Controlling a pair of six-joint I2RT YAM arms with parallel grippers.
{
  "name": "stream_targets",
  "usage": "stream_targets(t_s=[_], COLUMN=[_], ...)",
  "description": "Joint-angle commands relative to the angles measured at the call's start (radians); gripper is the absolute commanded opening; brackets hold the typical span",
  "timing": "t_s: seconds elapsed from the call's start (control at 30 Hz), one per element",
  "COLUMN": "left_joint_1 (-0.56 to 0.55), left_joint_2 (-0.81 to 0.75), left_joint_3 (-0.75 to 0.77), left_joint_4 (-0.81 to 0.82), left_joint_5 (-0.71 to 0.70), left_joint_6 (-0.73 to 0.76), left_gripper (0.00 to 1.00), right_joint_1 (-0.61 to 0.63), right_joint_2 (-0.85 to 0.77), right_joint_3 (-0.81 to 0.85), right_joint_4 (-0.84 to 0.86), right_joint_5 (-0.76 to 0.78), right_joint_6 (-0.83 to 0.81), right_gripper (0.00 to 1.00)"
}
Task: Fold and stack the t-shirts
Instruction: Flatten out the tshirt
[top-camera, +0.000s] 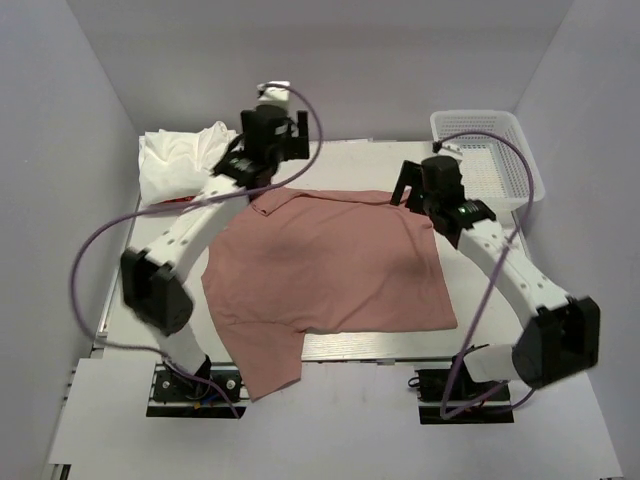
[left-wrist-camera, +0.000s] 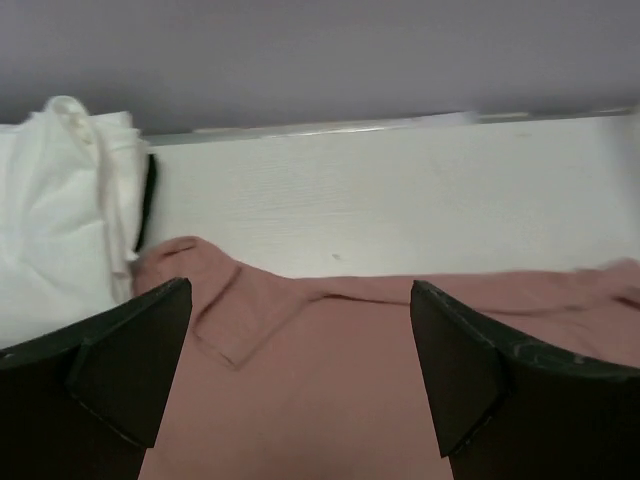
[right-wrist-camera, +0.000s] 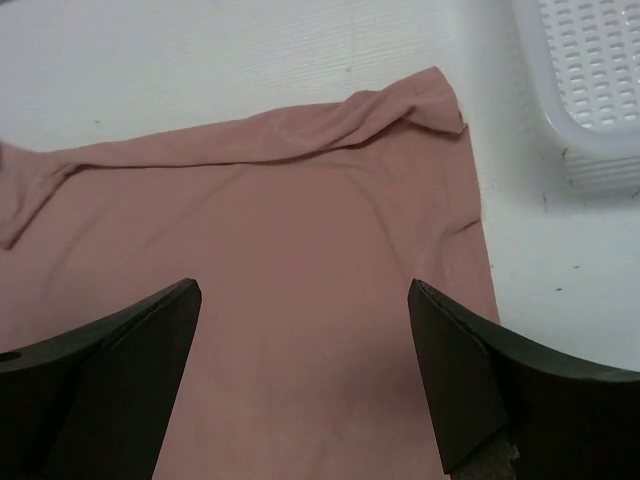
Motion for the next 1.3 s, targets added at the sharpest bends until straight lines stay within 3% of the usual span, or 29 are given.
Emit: stream_targets(t_s=[0.0, 0.1, 0.2, 0.3, 0.4, 0.73, 0.97, 1.27], left_joint_1=[0.023, 0.023, 0.032, 0.041, 0.050, 0.133, 0.225, 0.268], left_joint_2=[-0.252, -0.467, -0.609, -0.718, -0.692, -0.309, -0.045, 0.240], left_joint_3=[-0.243, -0.511, -0.719, -0.833, -0.833, -0.648, -0.476, -0.208], left_joint_4=[-0.109, -0.069, -0.096, -0.133, -0.155, -0.044, -0.032, -0.019], left_joint_5=[0.499, 0.588, 0.562, 0.470, 0.366, 0.313, 0.384, 0.474], left_joint_6=[-0.180, -0.278, -0.375, -0.415, -0.424, -0.353, -0.314, -0.268], left_gripper=[1.00, 1.00, 1.00, 1.00, 1.00, 1.00, 1.00, 1.00], right_joint_1=[0.000, 0.001, 0.003, 0.003, 0.003, -0.008, -0.033, -0.085], right_joint_2=[-0.175, -0.327, -0.374, -0.379, -0.310, 0.112, 0.379, 0.430], right_joint_3=[-0.146, -0.274, -0.372, -0.403, -0.406, -0.202, -0.016, -0.061], right_joint_4=[0.031, 0.017, 0.029, 0.021, 0.047, 0.063, 0.002, 0.021], right_joint_5=[-0.122, -0.194, -0.222, -0.220, -0.225, -0.145, -0.098, -0.111], right_joint_6=[-0.008, 0.029, 0.031, 0.023, 0.014, 0.057, 0.057, 0.072], right_gripper=[0.90, 0.90, 0.90, 0.90, 0.90, 0.90, 0.90, 0.90])
